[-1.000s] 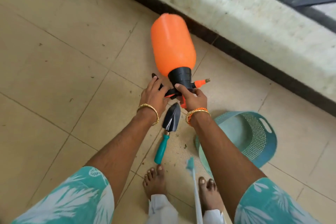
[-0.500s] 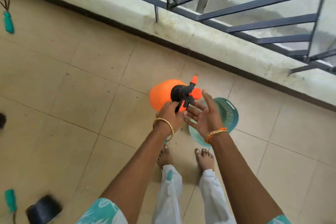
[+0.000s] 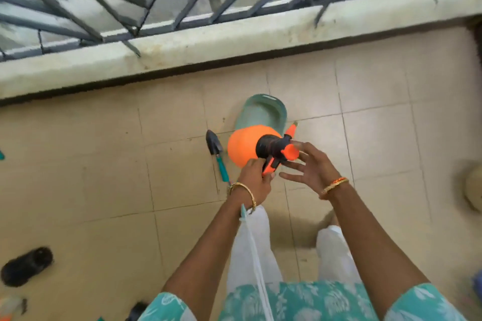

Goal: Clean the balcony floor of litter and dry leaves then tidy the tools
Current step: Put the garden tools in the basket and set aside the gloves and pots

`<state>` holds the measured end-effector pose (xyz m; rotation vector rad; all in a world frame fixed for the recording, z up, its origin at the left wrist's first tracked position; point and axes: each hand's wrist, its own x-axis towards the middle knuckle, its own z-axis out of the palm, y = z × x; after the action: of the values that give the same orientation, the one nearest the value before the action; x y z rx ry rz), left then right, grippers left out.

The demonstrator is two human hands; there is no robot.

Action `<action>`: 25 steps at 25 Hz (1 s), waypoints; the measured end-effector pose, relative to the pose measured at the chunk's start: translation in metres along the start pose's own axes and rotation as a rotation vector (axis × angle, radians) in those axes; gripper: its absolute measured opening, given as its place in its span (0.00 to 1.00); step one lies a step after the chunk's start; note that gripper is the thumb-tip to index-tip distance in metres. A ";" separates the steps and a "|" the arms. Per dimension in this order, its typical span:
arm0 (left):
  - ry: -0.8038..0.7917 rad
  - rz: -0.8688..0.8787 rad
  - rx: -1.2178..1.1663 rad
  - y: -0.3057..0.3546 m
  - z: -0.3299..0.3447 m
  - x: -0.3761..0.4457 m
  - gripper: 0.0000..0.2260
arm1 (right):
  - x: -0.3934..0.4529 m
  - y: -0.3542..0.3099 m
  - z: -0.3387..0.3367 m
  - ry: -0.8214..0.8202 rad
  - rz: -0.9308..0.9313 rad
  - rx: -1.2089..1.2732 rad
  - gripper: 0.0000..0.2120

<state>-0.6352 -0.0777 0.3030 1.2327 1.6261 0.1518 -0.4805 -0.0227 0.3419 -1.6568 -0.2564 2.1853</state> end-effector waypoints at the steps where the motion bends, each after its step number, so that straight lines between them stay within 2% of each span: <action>1: -0.031 0.019 0.031 0.013 0.017 -0.003 0.10 | -0.010 0.003 -0.018 0.055 -0.007 -0.021 0.20; 3: -0.087 0.055 0.121 0.039 0.052 -0.006 0.11 | -0.025 0.009 -0.052 0.225 -0.011 -0.058 0.14; 7: -0.185 0.120 0.256 0.105 0.140 -0.008 0.12 | -0.053 0.013 -0.146 0.474 -0.013 0.035 0.18; 10: -0.257 0.143 0.267 0.154 0.212 -0.011 0.09 | -0.077 0.015 -0.224 0.623 -0.028 0.005 0.17; 14: -0.315 0.181 0.249 0.223 0.300 -0.020 0.07 | -0.120 0.007 -0.322 0.802 -0.038 -0.037 0.22; 16: -0.374 0.209 0.208 0.257 0.336 -0.019 0.10 | -0.137 -0.001 -0.371 0.860 -0.046 -0.027 0.23; 19: -0.411 0.292 0.194 0.298 0.381 0.001 0.23 | -0.152 -0.011 -0.441 0.948 -0.065 0.002 0.24; 22: -0.501 0.154 0.148 0.341 0.414 0.045 0.30 | -0.158 -0.022 -0.497 1.017 -0.076 -0.009 0.24; 25: -0.545 -0.042 -0.106 0.396 0.443 0.098 0.29 | -0.151 -0.050 -0.546 1.027 -0.134 -0.035 0.24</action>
<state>-0.0361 -0.0191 0.2869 1.0426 1.1526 -0.1172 0.0848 -0.0849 0.3380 -2.4265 -0.0976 1.0144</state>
